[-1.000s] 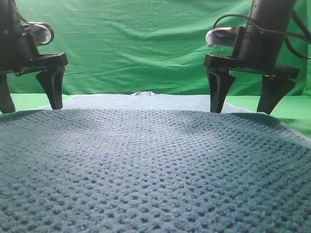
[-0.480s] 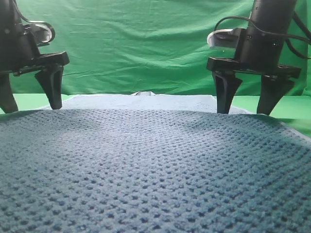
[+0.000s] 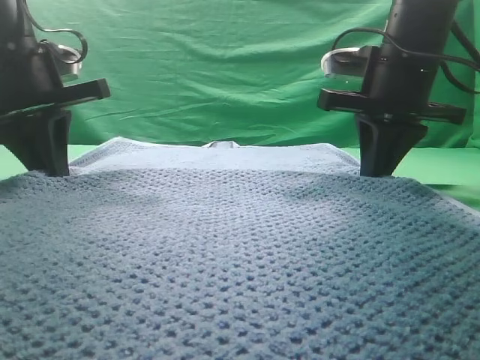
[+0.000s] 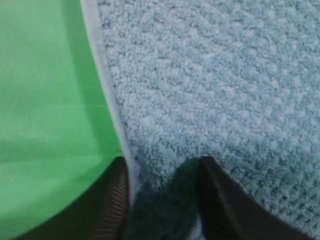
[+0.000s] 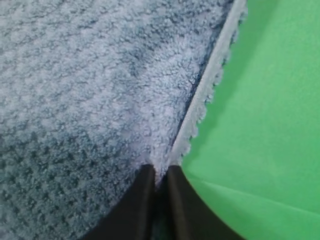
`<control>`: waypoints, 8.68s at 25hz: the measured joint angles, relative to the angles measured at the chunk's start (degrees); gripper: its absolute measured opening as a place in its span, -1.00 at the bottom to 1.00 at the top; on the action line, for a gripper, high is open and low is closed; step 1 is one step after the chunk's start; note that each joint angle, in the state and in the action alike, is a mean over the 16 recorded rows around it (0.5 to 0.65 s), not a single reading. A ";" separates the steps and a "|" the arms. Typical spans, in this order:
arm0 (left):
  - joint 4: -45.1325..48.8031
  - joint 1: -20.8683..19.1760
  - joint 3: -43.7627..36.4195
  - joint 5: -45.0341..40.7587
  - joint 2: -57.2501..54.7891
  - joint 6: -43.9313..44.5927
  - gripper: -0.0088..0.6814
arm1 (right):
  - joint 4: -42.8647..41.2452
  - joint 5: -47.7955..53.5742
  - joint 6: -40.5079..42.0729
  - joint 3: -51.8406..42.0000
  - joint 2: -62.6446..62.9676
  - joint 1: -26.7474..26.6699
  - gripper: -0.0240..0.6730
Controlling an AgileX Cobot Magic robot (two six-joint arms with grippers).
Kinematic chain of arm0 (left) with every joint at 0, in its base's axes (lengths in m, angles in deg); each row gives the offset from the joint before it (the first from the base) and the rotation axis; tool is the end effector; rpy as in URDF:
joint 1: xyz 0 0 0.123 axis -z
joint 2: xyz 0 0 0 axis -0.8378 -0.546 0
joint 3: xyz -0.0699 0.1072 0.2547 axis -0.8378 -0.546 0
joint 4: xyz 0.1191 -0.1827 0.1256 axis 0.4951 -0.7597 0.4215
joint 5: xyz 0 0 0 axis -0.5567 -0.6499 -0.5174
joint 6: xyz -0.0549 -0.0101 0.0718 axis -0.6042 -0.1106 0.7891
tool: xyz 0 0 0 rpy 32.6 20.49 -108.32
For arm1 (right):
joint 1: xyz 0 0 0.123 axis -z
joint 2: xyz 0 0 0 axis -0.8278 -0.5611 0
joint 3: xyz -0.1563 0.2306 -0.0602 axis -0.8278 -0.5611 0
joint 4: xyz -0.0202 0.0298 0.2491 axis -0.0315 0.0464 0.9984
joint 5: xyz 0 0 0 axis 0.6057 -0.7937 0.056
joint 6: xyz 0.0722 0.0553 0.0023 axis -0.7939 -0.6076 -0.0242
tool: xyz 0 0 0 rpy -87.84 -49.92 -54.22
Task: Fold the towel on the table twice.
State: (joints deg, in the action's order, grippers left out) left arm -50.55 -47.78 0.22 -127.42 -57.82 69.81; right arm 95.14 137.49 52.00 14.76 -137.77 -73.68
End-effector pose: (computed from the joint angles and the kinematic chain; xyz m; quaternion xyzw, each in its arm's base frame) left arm 0.3846 -0.0792 0.1636 0.0129 0.9878 -0.1125 0.1072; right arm 0.3894 0.1356 0.1606 -0.1868 0.9758 0.0668 0.0919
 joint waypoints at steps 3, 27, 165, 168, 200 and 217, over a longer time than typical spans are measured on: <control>-0.23 0.04 1.42 -2.11 -0.37 0.00 -0.83 | 0.25 1.44 -0.53 1.39 0.31 -0.01 -0.87; 1.44 0.33 34.91 -10.97 5.54 0.00 -0.97 | -1.86 2.16 -0.98 27.36 11.43 0.86 -0.93; -17.45 7.63 -21.77 41.55 19.63 13.22 -0.97 | 8.62 -34.21 10.33 -24.57 25.09 0.29 -0.93; -17.16 7.63 -20.23 43.88 16.79 13.53 -0.97 | 8.22 -34.80 10.55 -22.22 21.84 0.97 -0.93; -8.92 7.63 -14.90 40.85 14.72 15.94 0.46 | 7.48 -35.07 12.26 -18.90 20.46 2.66 0.61; -7.49 7.63 -8.59 7.36 42.09 12.50 -0.95 | 5.90 -8.18 8.06 -18.99 51.08 2.67 -0.82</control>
State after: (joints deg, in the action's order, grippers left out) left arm -58.04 -40.16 -8.37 -120.06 -15.73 82.31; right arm 101.04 129.31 60.06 -4.23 -86.69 -71.01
